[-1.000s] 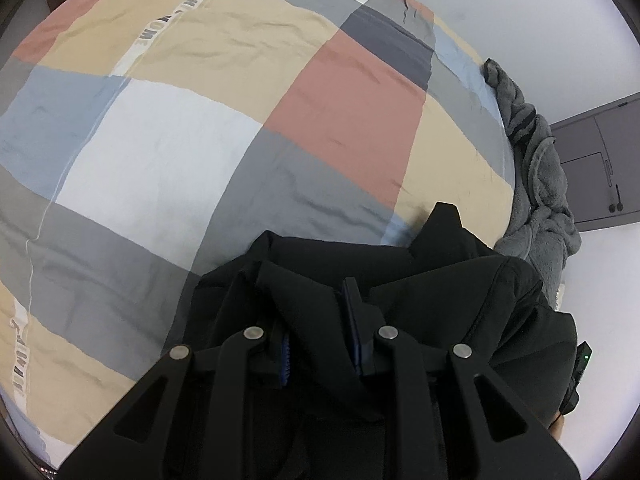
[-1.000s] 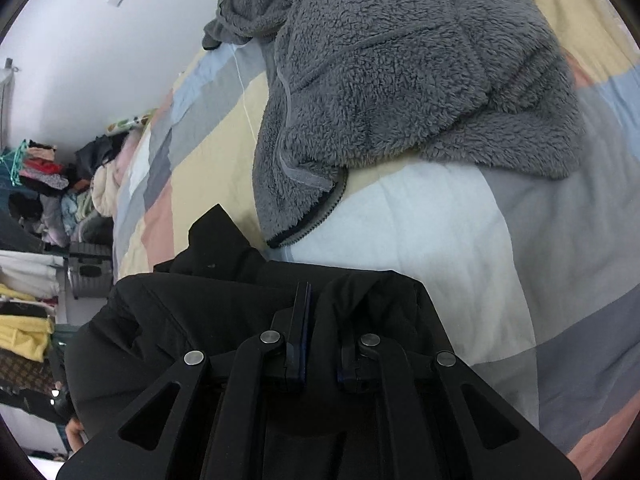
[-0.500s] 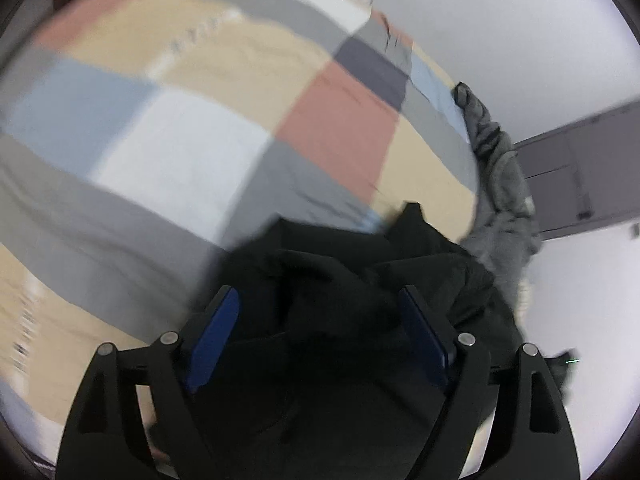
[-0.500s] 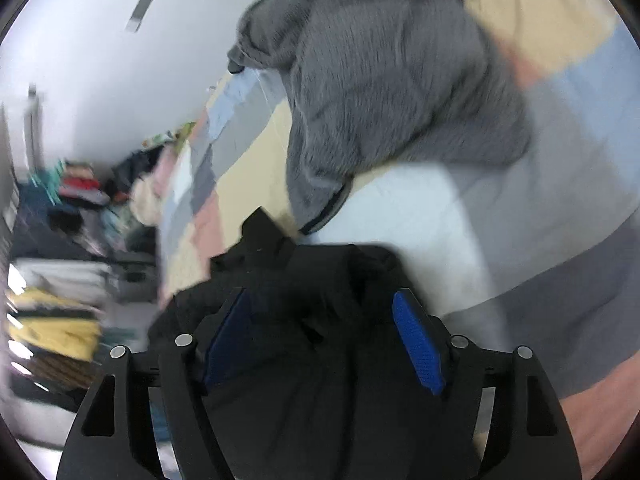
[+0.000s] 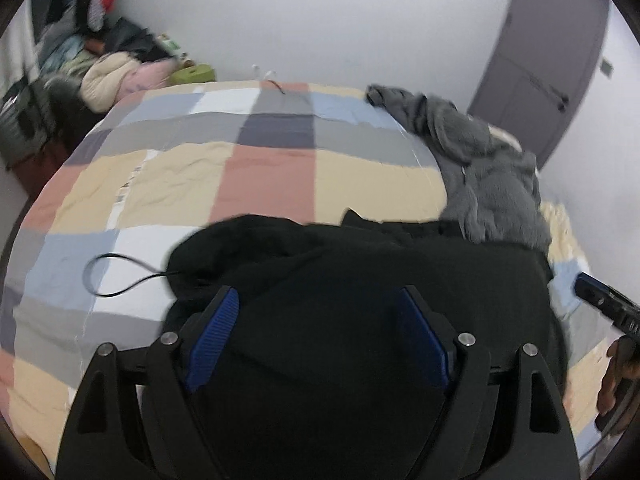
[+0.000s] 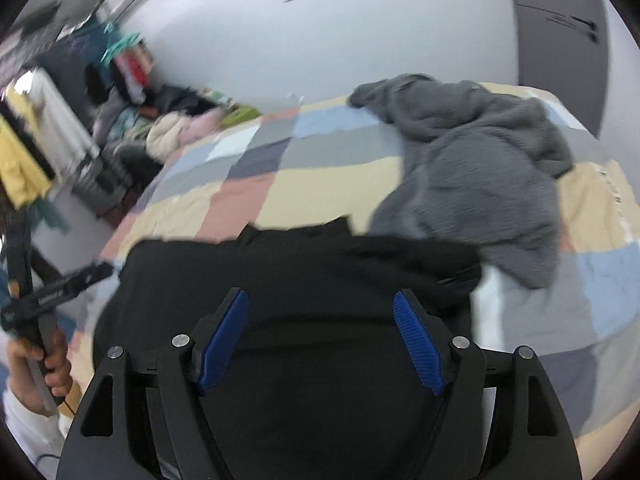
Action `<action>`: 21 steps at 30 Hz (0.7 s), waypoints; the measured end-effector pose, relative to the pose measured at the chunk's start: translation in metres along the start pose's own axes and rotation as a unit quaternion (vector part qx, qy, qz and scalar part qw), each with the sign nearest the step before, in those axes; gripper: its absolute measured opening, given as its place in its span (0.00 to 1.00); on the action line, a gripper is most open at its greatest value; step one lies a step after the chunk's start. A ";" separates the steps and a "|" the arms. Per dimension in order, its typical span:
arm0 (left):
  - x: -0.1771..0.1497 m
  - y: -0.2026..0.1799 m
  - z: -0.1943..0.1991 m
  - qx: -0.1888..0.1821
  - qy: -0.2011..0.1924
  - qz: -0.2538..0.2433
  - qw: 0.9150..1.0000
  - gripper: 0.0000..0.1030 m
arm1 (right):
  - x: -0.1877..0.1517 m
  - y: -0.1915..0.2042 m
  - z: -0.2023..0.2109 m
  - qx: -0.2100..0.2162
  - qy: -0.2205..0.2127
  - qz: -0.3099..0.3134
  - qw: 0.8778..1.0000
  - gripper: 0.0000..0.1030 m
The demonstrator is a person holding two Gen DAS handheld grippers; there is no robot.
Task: Fold large clothes
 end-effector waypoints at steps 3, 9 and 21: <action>-0.004 -0.012 -0.029 -0.002 0.018 -0.019 1.000 0.79 | -0.017 0.011 -0.041 -0.009 0.018 0.017 1.000 0.72; -0.007 -0.001 -0.061 0.006 0.022 -0.005 1.000 0.79 | -0.013 0.007 -0.071 -0.018 0.003 0.013 1.000 0.74; -0.007 0.002 -0.095 0.022 0.024 0.016 0.999 0.80 | -0.002 0.007 -0.115 -0.046 0.011 0.027 0.999 0.77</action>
Point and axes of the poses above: each gripper's, at about its wrist camera, not at the fingertips, and z roughly against the way its jaws point, y to its left, x to its top, the point moved 2 cm from there along -z, roughly the way its jaws point, and after that the axes turned 13 degrees about -z, right-handed, at the moved point
